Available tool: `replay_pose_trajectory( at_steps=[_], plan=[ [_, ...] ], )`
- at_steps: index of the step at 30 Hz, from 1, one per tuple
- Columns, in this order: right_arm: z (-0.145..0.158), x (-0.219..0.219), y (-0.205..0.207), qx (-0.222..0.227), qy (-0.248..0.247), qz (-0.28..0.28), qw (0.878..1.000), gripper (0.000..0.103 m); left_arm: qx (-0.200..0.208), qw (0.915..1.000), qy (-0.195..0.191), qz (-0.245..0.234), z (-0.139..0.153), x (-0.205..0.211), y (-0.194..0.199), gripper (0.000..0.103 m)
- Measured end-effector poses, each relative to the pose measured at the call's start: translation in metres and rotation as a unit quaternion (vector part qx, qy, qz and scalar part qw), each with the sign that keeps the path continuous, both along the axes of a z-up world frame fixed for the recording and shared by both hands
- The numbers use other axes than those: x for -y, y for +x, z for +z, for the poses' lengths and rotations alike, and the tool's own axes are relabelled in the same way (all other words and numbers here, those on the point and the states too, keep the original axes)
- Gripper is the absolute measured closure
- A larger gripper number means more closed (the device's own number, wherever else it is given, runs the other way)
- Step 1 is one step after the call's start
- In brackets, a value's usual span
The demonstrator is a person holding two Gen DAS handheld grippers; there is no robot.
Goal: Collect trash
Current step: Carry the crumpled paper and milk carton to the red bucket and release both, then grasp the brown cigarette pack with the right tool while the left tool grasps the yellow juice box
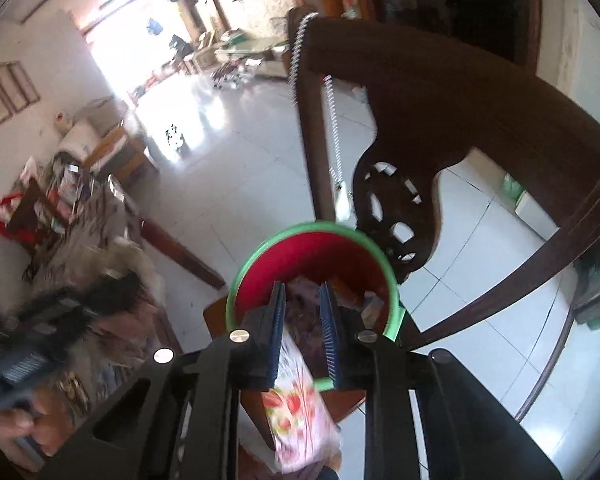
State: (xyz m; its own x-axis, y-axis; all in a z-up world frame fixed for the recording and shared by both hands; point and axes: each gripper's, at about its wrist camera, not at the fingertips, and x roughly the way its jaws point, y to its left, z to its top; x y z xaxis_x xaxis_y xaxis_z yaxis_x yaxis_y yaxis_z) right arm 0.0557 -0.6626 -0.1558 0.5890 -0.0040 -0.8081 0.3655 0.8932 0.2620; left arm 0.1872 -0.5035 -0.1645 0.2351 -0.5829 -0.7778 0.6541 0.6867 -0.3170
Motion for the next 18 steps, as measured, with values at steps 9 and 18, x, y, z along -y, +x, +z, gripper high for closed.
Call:
replay_pose_trajectory(
  at_steps=[9, 18],
  plan=[
    [-0.038, 0.02, -0.048, -0.046, 0.004, -0.038, 0.998, 0.047, -0.059, 0.9979, 0.011, 0.025, -0.044, 0.006, 0.017, 0.026],
    [-0.027, -0.036, -0.037, -0.046, 0.013, 0.036, 0.998, 0.047, -0.022, 0.9984, -0.021, 0.048, -0.007, -0.056, -0.003, 0.025]
  ],
)
